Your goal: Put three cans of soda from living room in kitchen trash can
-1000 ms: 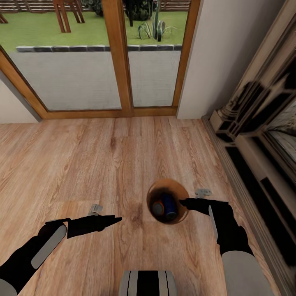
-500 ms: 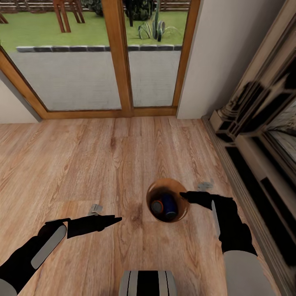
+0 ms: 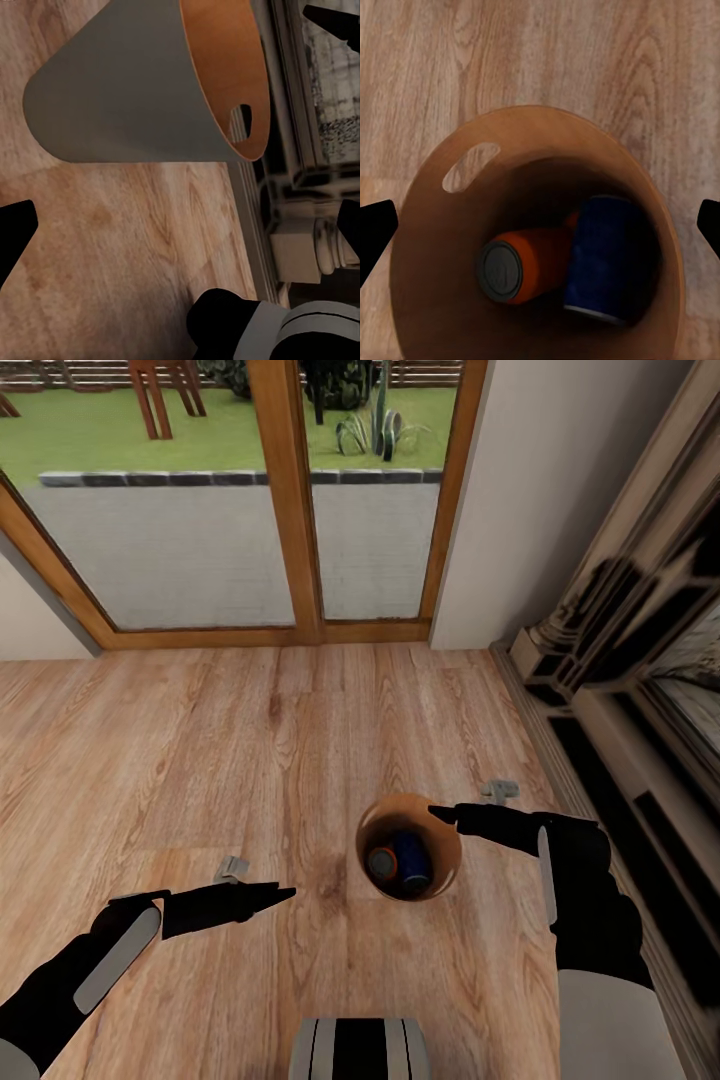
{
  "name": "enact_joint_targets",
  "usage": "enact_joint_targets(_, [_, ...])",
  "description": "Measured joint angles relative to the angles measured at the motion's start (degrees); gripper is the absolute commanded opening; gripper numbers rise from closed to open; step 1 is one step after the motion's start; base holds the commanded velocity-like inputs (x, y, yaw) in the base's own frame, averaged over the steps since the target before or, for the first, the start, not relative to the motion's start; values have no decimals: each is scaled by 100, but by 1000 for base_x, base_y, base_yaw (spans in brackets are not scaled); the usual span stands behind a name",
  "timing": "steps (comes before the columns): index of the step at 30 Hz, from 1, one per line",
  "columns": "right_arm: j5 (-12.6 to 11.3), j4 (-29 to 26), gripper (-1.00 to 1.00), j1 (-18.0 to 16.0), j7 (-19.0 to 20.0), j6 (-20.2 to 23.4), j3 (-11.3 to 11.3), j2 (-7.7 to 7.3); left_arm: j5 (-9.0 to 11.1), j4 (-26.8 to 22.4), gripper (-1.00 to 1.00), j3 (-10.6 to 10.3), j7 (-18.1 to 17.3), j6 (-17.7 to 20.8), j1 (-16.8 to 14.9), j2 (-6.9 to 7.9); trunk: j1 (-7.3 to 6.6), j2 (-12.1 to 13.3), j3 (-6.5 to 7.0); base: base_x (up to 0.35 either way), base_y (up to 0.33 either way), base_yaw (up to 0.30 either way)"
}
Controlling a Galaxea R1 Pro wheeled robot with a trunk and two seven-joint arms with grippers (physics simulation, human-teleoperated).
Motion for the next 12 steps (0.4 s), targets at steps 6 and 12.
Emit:
enact_joint_targets(6, [5, -23, 100, 7, 11, 9, -11, -11, 0, -6, 100, 1, -1, -1, 0, -2, 0, 0, 0, 0, 0, 0])
enact_joint_targets(12, [4, -25, 100, 9, 12, 9, -9, -26, 0, 1, 100, 1, -1, -1, 0, -8, 0, 0, 0, 0, 0, 0])
